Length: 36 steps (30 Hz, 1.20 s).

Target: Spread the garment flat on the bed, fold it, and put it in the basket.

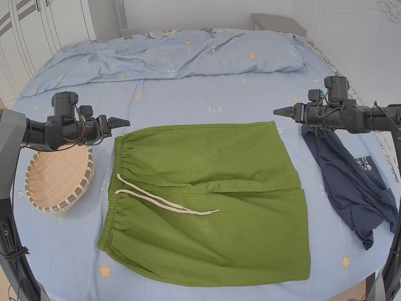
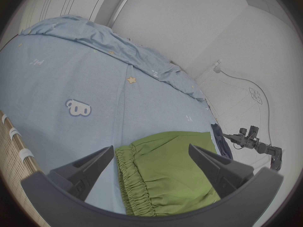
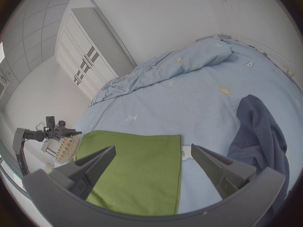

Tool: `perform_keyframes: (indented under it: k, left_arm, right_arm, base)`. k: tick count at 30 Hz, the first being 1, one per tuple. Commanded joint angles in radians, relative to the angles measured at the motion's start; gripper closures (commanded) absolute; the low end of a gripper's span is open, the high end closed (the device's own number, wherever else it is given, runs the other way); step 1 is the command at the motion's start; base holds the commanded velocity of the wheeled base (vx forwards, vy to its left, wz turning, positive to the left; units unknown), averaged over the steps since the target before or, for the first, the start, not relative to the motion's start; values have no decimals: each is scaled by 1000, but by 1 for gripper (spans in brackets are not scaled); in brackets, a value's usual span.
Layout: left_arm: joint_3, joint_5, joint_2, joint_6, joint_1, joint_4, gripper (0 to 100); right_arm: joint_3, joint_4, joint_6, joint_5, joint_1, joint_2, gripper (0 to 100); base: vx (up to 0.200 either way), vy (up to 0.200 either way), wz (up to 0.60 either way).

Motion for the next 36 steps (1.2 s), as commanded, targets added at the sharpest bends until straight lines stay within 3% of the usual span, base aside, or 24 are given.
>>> perform_keyframes:
  k: [1, 5, 10, 16, 17, 20, 24, 26, 27, 36]
  left_arm:
    - [109, 1, -162, -13, -39, 2, 0]
    - [250, 0, -310, -96, -65, 2, 0]
    - [564, -15, -501, -218, -88, -3, 0]
    - [903, -17, -549, -220, -82, -26, 0]
    - [903, -17, -549, -220, -82, -26, 0]
    - [1094, -25, -543, -228, -79, -153, 0]
    - [1235, -84, -544, -231, -59, -285, 0]
    - [1235, -84, -544, -231, -59, -285, 0]
    - [1295, -130, -549, -232, -27, -351, 0]
    - [1319, -158, -512, -211, 48, -371, 0]
  right_arm:
    - [157, 19, 68, -7, -2, -186, 0]
    - [367, 33, 119, -2, 7, -344, 0]
    - [754, 4, 123, 9, 10, -525, 0]
    - [1065, -114, 126, 38, 8, -609, 0]
    - [1065, -114, 126, 38, 8, -609, 0]
    - [1215, -177, 130, 76, 15, -640, 0]
    - [1292, -216, 131, 105, 76, -656, 0]
    - [1292, -216, 131, 105, 76, -656, 0]
    - [1318, -225, 134, 105, 85, -675, 0]
    - [1320, -226, 145, 108, 87, -687, 0]
  base:
    - [0, 0, 0]
    - [0, 0, 0]
    - [0, 0, 0]
    - [0, 0, 0]
    - [0, 0, 0]
    - [0, 0, 0]
    - [0, 0, 0]
    - [0, 0, 0]
    - [0, 0, 0]
    - [0, 0, 0]
